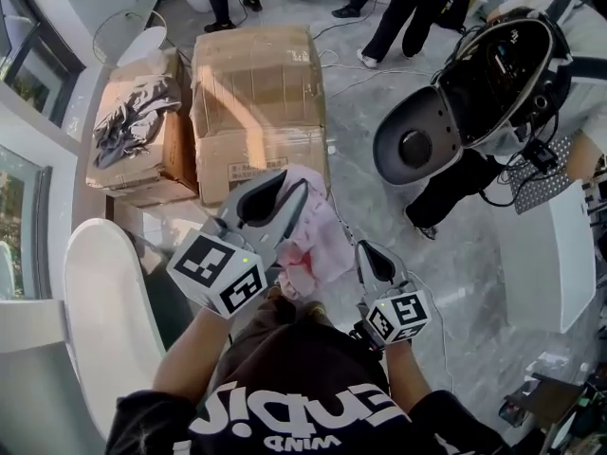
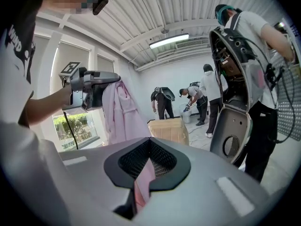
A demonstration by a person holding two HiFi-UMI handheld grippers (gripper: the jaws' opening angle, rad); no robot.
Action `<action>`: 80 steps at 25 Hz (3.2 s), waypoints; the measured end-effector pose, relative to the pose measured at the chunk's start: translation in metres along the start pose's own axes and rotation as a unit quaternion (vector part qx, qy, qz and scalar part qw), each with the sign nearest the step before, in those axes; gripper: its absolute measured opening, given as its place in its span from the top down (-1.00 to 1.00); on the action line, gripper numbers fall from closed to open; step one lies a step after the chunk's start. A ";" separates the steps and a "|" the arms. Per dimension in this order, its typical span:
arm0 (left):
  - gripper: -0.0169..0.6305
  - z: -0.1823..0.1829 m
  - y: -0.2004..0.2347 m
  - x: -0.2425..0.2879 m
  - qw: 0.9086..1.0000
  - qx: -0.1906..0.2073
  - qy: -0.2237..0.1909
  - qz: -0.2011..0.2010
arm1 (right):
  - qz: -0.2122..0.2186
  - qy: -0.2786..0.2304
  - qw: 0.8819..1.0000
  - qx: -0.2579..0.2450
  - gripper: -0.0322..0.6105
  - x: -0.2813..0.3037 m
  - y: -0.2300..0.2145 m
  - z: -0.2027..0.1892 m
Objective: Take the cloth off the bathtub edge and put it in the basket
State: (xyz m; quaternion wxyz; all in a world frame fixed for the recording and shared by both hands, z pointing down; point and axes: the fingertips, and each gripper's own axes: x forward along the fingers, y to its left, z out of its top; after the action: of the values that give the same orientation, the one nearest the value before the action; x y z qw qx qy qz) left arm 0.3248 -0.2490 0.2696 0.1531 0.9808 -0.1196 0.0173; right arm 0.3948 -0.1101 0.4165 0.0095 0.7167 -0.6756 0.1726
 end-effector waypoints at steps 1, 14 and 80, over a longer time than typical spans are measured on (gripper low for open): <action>0.69 -0.003 0.004 0.000 1.000 -0.003 0.003 0.005 | 0.000 0.001 1.000 0.001 0.88 0.001 -0.001 0.000; 0.69 -0.109 0.008 -0.034 0.998 -0.022 0.061 0.027 | 0.000 -0.006 1.000 -0.002 0.88 -0.014 0.011 -0.045; 0.95 -0.328 0.044 -0.057 0.958 -0.060 0.274 0.060 | 0.025 0.105 0.993 0.039 0.88 0.045 0.031 -0.114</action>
State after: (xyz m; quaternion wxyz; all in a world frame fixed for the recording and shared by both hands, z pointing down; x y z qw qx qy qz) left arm 0.2600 -0.1769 0.5916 0.2376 0.9186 -0.1322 0.2868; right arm 0.3388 -0.1284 0.5290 0.0481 0.6773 -0.6815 0.2730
